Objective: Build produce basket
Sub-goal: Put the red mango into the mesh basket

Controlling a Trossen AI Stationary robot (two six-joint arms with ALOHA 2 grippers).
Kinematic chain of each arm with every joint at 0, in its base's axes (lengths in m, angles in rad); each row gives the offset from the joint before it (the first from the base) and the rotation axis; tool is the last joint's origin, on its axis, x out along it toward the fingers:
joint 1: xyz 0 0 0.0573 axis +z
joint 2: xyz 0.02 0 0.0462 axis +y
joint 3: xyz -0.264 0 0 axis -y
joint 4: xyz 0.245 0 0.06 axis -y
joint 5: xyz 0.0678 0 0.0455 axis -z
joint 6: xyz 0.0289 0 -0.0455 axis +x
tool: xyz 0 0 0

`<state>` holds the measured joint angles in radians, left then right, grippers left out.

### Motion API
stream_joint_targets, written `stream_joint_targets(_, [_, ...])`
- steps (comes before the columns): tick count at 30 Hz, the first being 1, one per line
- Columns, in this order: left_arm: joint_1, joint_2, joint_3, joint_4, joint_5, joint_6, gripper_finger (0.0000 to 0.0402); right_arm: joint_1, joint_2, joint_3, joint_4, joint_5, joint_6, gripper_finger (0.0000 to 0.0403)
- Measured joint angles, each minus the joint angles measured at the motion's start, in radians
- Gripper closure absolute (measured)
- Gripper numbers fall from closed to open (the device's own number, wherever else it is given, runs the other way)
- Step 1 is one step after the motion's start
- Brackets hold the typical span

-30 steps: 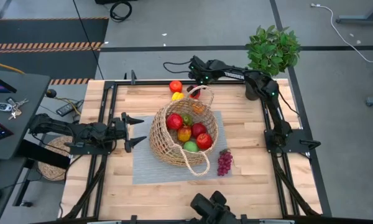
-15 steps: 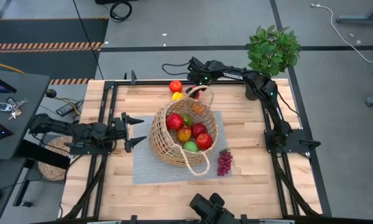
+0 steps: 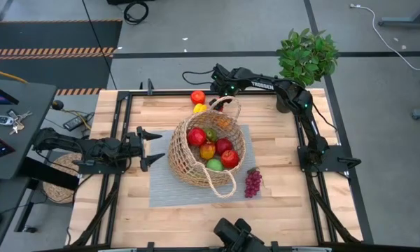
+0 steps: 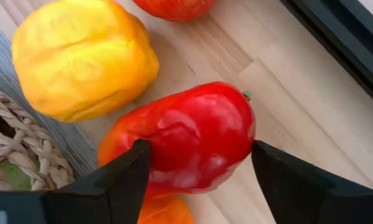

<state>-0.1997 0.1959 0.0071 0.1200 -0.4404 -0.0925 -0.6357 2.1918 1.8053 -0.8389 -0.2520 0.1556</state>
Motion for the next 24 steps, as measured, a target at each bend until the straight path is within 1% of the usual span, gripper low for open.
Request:
stream_joint_targets(4, [0.0,0.0,0.0,0.0,0.0,0.0,0.0008,0.0,-0.014,-0.002,-0.007,-0.002,-0.002,0.0143])
stream_joint_targets(8, [0.0,0.0,0.0,0.0,0.0,0.0,0.0008,0.001,-0.059,-0.003,-0.013,-0.002,-0.005,0.0159])
stream_joint_targets(15, [0.0,0.0,0.0,0.0,0.0,0.0,0.0008,0.017,-0.131,-0.002,-0.036,-0.003,-0.029,0.0176])
stream_joint_targets(19, [0.0,0.0,0.0,0.0,0.0,0.0,0.0008,0.031,-0.142,-0.002,-0.052,-0.003,-0.061,0.018])
stream_joint_targets(21, [0.0,0.0,0.0,0.0,0.0,0.0,0.0008,0.038,-0.142,-0.002,-0.045,0.017,-0.105,0.0179])
stream_joint_targets(24, [0.0,0.0,0.0,0.0,0.0,0.0,0.0008,0.048,-0.135,-0.001,-0.024,0.087,-0.192,0.0168])
